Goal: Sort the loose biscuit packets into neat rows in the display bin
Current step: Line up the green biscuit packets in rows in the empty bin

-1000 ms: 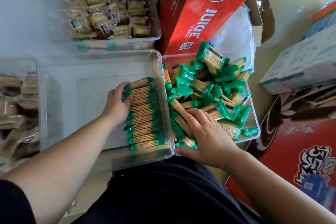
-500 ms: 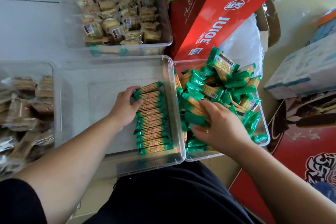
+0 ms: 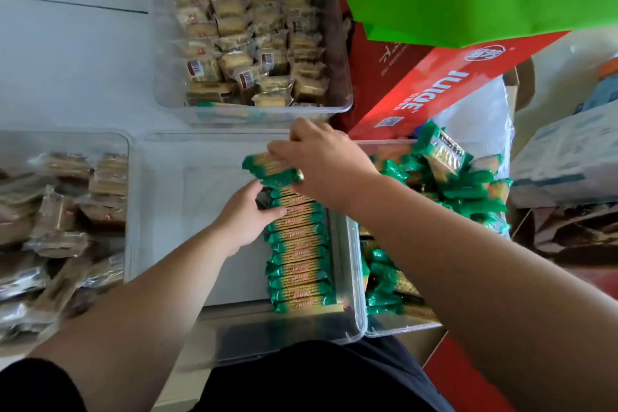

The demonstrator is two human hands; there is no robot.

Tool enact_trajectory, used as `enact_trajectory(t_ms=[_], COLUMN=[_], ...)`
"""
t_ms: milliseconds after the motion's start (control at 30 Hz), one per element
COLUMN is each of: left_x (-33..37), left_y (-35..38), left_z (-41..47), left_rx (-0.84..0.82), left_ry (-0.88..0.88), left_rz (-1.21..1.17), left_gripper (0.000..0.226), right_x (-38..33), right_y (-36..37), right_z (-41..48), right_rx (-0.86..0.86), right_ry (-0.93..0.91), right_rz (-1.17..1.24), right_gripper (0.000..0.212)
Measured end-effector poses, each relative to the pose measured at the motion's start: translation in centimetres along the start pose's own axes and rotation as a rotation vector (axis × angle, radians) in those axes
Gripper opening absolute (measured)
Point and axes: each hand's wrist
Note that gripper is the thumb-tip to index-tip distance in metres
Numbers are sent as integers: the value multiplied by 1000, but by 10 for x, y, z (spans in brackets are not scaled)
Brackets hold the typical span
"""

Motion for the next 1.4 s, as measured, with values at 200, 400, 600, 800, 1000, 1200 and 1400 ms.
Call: enact_trajectory(t_ms=[200, 400, 600, 800, 1000, 1200, 1400], left_x=[-5, -3, 12, 24, 17, 6, 5], left_y=[4, 3, 5, 7, -4, -2, 4], left_z=[-4, -1, -1, 3, 0, -4, 8], left_rx=[116, 87, 133, 231, 127, 4, 116], left_ry=[-37, -34, -130, -171, -133, -68, -38], left_rz=[-79, -68, -332, -333, -346, -350, -279], left_gripper=[49, 46, 59, 46, 32, 37, 32], right_x=[2, -4, -3, 14, 26, 23, 25], right_y=[50, 56, 57, 43, 49, 49, 49], right_z=[7, 12, 6, -14, -27, -11, -7], right_rx=[193, 65, 72, 104, 69, 79, 121], right_ry=[-35, 80, 155, 112, 131, 137, 93], right_rz=[-263, -205, -11, -147, -461, -364, -386], right_gripper=[33, 36, 41, 18, 10, 22, 24])
Point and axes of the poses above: each hand's wrist, its own z-axis towards the middle knuckle, its own y-axis out of the palm, x = y × z, and after that the axes turned 4 degrees about -y, right-handed
